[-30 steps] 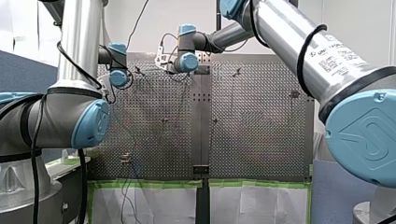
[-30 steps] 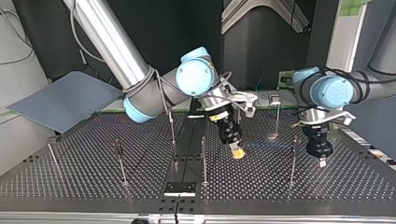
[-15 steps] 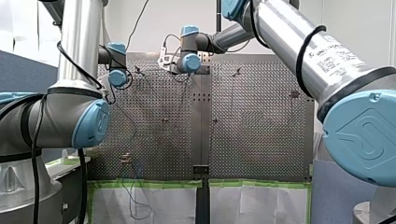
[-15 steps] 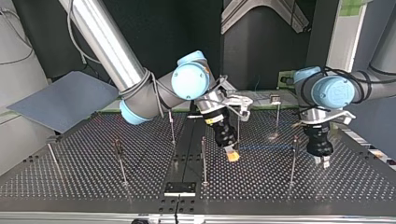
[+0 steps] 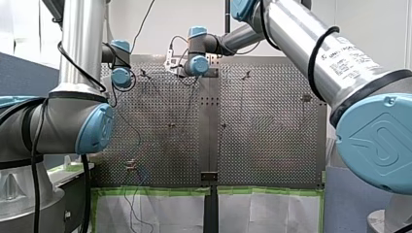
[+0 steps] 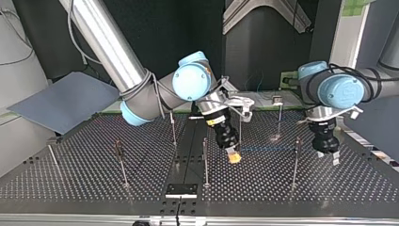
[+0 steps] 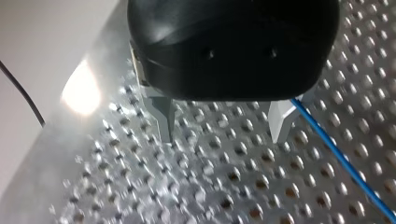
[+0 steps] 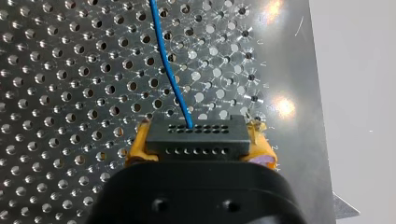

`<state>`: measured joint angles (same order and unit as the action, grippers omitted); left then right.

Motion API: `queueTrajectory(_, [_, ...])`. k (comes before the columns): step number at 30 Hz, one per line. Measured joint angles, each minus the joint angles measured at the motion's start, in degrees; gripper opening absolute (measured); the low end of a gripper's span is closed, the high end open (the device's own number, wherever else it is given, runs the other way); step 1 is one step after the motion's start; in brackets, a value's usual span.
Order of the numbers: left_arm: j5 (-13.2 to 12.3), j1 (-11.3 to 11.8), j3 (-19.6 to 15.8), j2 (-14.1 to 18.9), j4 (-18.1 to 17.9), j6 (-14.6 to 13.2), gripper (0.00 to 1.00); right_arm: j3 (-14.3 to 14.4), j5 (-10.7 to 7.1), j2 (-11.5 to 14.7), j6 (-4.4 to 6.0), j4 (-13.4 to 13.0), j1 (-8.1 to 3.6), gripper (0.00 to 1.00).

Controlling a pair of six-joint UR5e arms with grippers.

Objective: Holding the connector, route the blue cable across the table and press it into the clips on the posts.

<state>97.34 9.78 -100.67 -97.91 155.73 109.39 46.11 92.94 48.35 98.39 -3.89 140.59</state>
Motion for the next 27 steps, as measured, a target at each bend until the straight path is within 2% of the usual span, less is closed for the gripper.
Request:
queueTrajectory(8, [-3.0, -0.2, -2.0, 3.9, 4.0, 0.4, 1.00, 0.0, 0.78, 0.0, -0.11, 0.3, -0.03, 0.00])
queueTrajectory(23, [-4.8, -1.0, -9.6, 11.1, 11.8, 0.2, 1.00, -0.3, 1.11, 0.1, 0.27, 0.7, -0.10, 0.00])
queueTrajectory(27, [-4.9, -1.4, -10.5, 13.1, 13.9, 0.2, 1.00, -0.3, 1.11, 0.1, 0.31, 0.8, -0.10, 0.00])
